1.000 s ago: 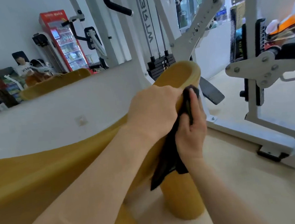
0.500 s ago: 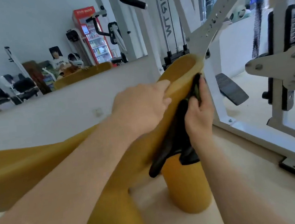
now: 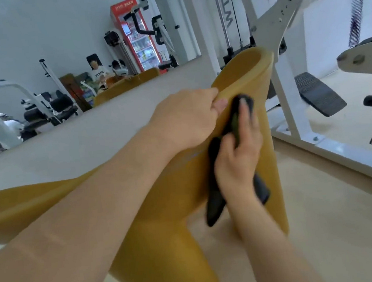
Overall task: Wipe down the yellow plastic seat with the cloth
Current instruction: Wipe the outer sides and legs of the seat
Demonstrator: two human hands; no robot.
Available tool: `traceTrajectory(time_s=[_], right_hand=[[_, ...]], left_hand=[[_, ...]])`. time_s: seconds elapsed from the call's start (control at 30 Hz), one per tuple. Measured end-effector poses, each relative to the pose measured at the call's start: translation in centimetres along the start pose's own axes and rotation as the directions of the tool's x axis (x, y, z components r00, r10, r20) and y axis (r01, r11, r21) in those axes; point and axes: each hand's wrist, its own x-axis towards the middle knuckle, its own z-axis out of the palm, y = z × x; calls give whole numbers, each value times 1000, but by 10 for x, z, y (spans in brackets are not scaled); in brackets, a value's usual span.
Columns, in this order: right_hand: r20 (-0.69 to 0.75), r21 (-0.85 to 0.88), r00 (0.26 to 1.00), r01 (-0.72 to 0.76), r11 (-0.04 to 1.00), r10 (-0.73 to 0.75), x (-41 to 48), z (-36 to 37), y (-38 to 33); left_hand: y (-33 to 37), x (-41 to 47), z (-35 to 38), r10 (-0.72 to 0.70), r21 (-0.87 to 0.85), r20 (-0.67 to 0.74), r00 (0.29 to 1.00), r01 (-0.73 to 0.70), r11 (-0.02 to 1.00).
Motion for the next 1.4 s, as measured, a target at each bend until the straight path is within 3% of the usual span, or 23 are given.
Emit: traceTrajectory(time_s=[0.1,0.3,0.47,0.6,0.67,0.73,0.87,0.9,0.97,1.03,1.1,1.2,1.3,1.4], right_hand=[[65,108,980,-193,975,186,41,-15,13],[133,80,946,-309,948,297,59,-32,21],[141,6,973,-186,983,183,71,-41,5],[109,7,983,-152,988,151,57,-31,-7],[39,-20,996,-79,997,80,20,-16,-27],[-3,-57,998,59,997,-60,-17,0,-50],[89,-126,955,292,948,-282,-22,0,-53],[100,-155,954,294,943,-281,-8,-5,-45],[87,-212,987,151,966,-135,35,-15,-31],[32,-178,999,-8,984,14,72,-22,-27],[-7,-142,999,-55,988,54,62,-13,-39],[31,-150,994,108,983,-104,0,4,-71],[218,-125,922,353,927,-321,6,-11,-71],[325,-326,915,345,880,-239,81,-21,-51]], left_hand=[[3,4,-1,59,17,7,998,-59,998],[-11,-18,-5,137,-79,-48,989,-141,987],[-51,-66,-14,142,-226,-67,988,-154,962],[-77,-86,-19,21,-289,-23,1000,-27,957],[-65,-75,-14,-24,-224,31,999,30,974],[-41,-58,-7,-5,-79,-19,1000,3,997],[-29,-48,3,63,88,-157,986,-49,995],[-33,-50,3,78,96,-143,987,-65,993],[-36,-54,1,98,83,-112,989,-89,993],[-32,-50,1,113,97,-112,987,-102,990],[-29,-48,3,93,102,-149,984,-78,992],[-30,-51,3,85,75,-189,978,-72,995],[-33,-59,0,114,16,-156,981,-113,993],[-37,-58,-1,117,3,-142,983,-118,993]])
